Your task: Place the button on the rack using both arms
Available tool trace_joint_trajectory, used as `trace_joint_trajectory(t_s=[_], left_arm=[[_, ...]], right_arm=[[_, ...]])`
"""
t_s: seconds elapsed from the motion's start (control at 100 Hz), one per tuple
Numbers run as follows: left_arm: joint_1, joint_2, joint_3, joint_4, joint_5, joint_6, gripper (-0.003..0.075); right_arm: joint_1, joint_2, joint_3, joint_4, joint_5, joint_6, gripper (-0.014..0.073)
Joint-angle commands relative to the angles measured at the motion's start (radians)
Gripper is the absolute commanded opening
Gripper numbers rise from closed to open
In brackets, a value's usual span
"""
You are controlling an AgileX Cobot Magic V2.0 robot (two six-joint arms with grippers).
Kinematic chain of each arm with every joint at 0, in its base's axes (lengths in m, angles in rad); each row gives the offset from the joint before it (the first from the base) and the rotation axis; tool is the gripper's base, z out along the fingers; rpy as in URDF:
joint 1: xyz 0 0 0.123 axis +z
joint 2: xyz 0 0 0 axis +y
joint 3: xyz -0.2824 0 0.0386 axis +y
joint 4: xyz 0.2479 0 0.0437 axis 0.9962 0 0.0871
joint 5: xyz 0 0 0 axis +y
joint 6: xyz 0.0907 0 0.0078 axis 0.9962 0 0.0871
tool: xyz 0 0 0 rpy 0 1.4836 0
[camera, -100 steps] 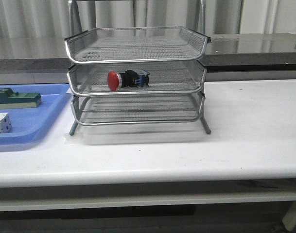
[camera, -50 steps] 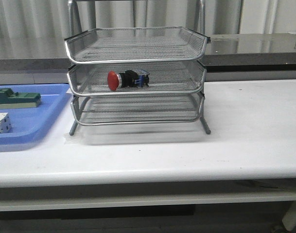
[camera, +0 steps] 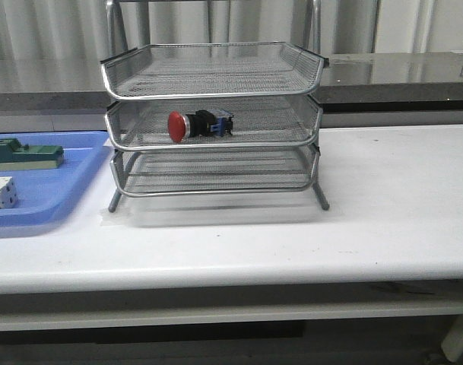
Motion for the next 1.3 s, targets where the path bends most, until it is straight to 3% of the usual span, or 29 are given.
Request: trace_joint_trajectory(t_s=[0.0, 0.28, 0.59, 1.29], left_arm=[[0.003, 0.006, -0.027, -0.013, -0.079, -0.01, -0.0021], [0.003, 0.006, -0.027, -0.013, -0.079, -0.01, -0.0021], [0.003, 0.006, -0.024, -0.013, -0.079, -0.01, -0.0021], [0.003, 0.006, -0.024, -0.013, -0.077, -0.01, -0.0021]], right_arm=[[-0.04, -0.031, 0.029, -0.011, -0.139, 0.004, -0.0061], [-0.091, -0.176, 0.168, -0.011, -0.17, 0.016, -0.0061], [-0.092, -0.175, 0.245, -0.013, -0.294, 0.016, -0.0061], [-0.092, -0.175, 0.245, -0.013, -0.295, 0.016, -0.0061]])
